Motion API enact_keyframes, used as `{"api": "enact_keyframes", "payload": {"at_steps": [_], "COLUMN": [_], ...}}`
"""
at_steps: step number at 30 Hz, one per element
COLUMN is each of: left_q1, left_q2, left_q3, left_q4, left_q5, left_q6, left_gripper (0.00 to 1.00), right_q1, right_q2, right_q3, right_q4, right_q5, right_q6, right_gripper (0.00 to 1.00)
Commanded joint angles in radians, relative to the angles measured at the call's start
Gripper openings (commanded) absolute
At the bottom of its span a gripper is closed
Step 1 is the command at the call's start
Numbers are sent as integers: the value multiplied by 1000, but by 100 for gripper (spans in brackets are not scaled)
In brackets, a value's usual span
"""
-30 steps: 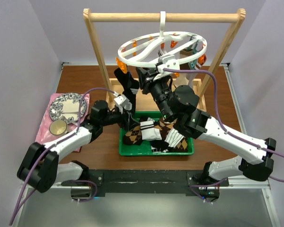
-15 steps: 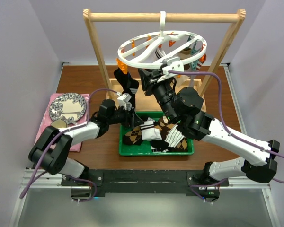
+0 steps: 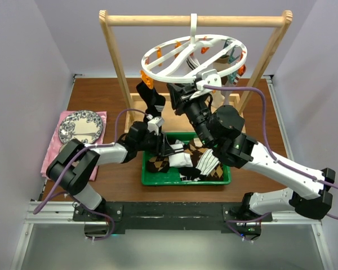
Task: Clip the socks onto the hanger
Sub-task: Pick up the sock from the bin.
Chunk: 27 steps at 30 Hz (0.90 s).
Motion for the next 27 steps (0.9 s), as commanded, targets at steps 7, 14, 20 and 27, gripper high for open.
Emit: {"api": "enact_keyframes", "payload": {"at_steps": [7, 14, 20, 27], "left_q1": [-51, -50, -52, -50], "left_q2": [23, -66, -215, -393], "left_q3": [57, 26, -12, 57], "left_q4": [139, 154, 147, -165], "left_q5": [12, 46, 128, 248], "left_q6": [41, 95, 245, 566], "left_gripper": [25, 0, 0, 0], "right_q1": [-7, -9, -9, -9], "right_q2": [-51, -50, -51, -65], "right_q3": [-16, -11, 0, 21], "right_q4": [-1, -20, -38, -92], "right_q5": [-41, -40, -57, -89], "right_q6": [8, 16, 21, 57], "right_gripper": [0, 0, 0, 0]}}
